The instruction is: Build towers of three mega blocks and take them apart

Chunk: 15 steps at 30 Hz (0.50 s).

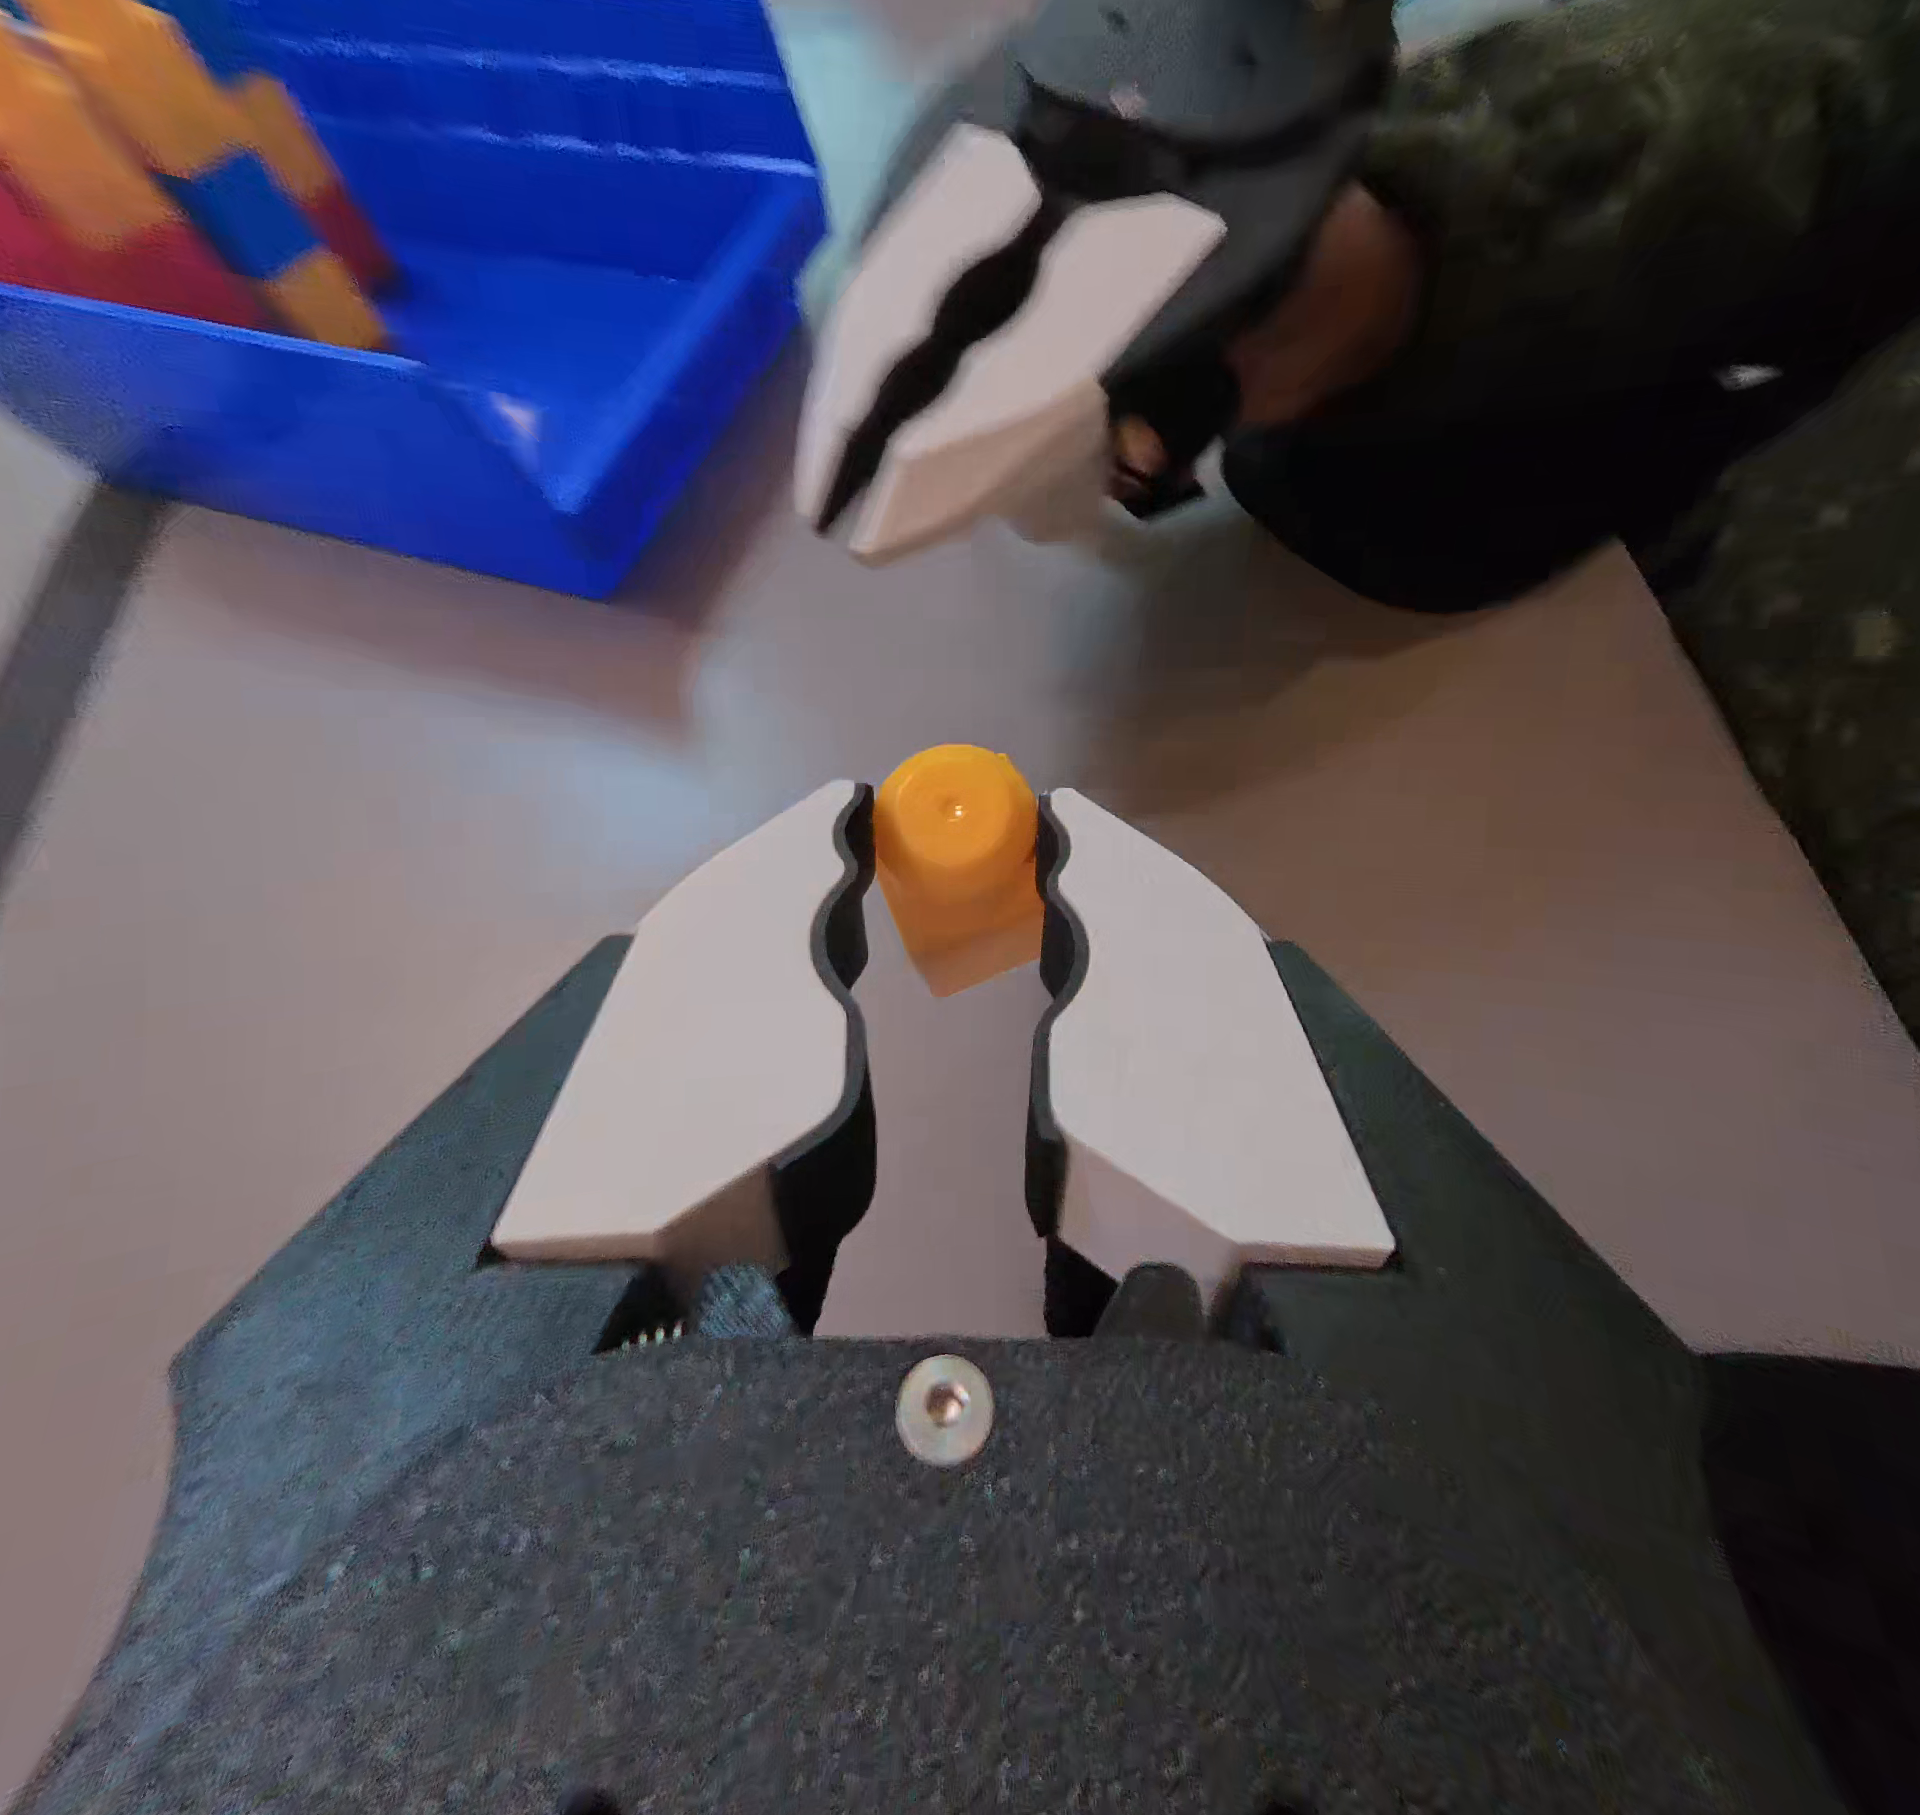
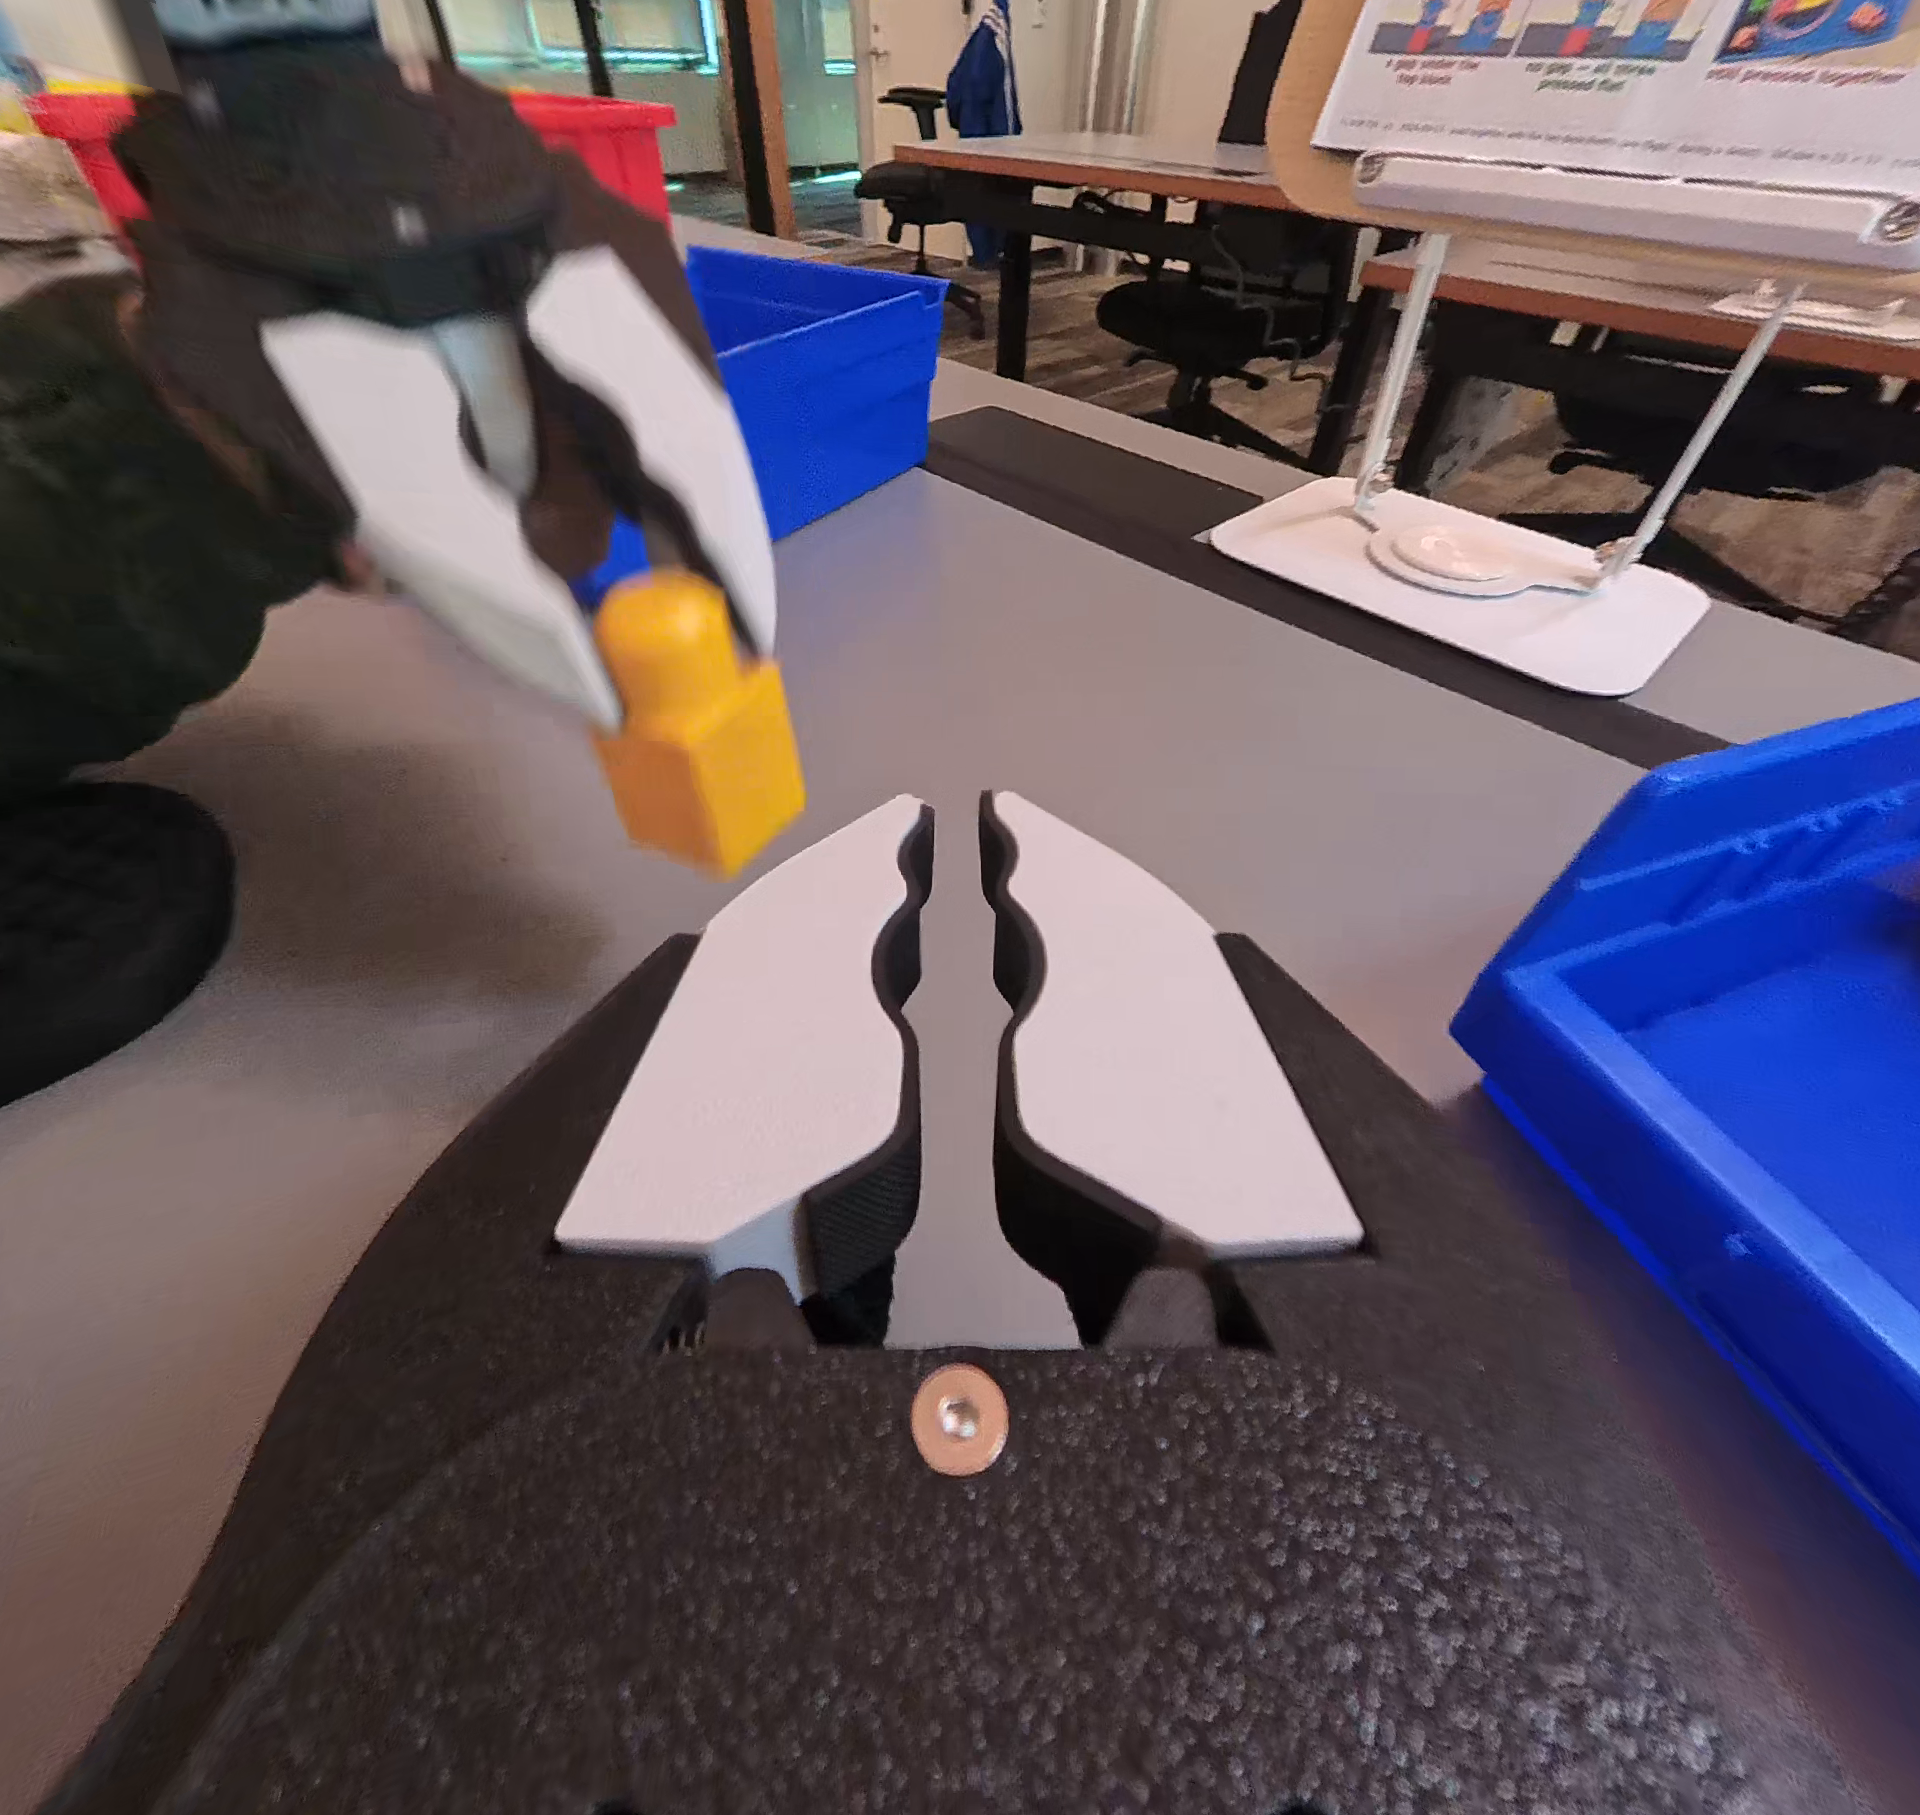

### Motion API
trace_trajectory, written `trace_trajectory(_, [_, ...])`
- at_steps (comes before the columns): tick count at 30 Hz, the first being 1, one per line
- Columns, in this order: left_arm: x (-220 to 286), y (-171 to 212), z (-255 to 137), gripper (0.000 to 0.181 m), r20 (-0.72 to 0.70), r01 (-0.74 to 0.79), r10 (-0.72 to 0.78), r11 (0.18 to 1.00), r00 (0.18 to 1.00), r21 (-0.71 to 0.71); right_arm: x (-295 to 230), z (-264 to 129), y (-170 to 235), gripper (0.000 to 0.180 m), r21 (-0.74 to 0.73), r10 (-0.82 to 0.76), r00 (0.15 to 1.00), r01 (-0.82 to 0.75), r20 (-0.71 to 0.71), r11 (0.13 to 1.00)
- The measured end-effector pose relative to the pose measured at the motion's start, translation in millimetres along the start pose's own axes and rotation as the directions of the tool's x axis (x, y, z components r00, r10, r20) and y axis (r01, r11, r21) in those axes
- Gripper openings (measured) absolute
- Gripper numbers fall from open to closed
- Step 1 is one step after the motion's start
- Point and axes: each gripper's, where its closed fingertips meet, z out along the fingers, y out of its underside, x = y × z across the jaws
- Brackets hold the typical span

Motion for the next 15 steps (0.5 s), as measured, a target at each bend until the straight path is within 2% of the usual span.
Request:
trace_trajectory(2, [13,13,21,0.03,-0.077,-0.003,-0.001,0.999,0.997,-0.05,5,-3,-2,0.008,0.009,0.0,1.0,0.0,-0.018,1.0])
trace_trajectory(7, [21,43,36,0.031,-0.11,-0.028,0.012,0.989,0.994,-0.147,7,-4,-2,0.009,0.013,0.014,1.0,-0.014,-0.013,1.0])
trace_trajectory(10, [14,29,23,0.04,-0.095,0.012,-0.019,0.997,0.995,-0.077,6,-4,-3,0.01,0.009,-0.004,1.0,0.004,-0.015,1.0])
trace_trajectory(12, [-11,5,-3,0.04,0.017,0.031,-0.032,0.999,0.999,0.037,6,-6,-6,0.011,0.02,-0.018,0.999,0.019,-0.026,1.0])
trace_trajectory(13, [-33,-8,-23,0.04,0.124,0.034,-0.048,0.993,0.991,0.11,7,-7,-8,0.011,0.03,-0.021,0.999,0.022,-0.033,0.999])
trace_trajectory(15, [-85,-28,-82,0.039,0.395,0.034,-0.146,0.961,0.907,0.276,10,-10,-12,0.013,0.052,-0.019,0.998,0.022,-0.059,0.998])
